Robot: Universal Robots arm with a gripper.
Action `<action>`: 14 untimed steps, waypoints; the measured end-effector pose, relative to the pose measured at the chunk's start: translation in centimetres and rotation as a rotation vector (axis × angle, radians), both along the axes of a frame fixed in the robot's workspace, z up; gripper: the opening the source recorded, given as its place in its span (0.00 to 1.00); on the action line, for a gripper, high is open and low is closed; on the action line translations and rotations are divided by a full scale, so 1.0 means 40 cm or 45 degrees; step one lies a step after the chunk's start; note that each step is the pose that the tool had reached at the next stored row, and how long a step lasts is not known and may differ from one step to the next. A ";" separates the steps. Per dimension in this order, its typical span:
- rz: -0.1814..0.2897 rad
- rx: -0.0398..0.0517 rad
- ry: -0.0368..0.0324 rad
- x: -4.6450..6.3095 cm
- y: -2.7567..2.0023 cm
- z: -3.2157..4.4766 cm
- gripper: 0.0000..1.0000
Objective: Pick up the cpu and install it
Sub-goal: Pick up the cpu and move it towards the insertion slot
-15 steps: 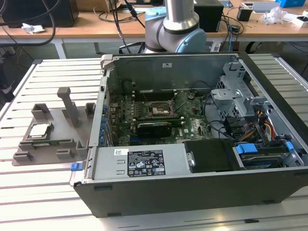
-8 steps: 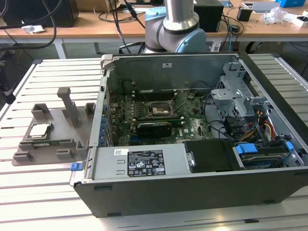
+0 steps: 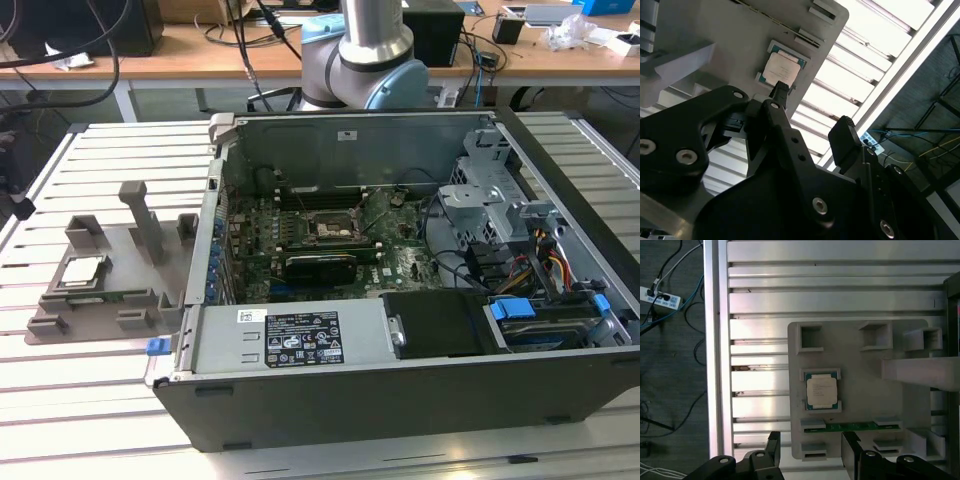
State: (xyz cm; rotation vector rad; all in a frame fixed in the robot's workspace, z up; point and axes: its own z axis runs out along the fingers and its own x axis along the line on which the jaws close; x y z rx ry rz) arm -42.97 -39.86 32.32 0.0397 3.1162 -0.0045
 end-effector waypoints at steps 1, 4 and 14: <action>0.000 0.000 0.0000 0.000 0.000 -0.002 0.60; 0.000 0.000 -0.0001 0.000 0.000 -0.006 0.60; 0.000 0.000 0.0000 0.000 0.000 -0.019 0.60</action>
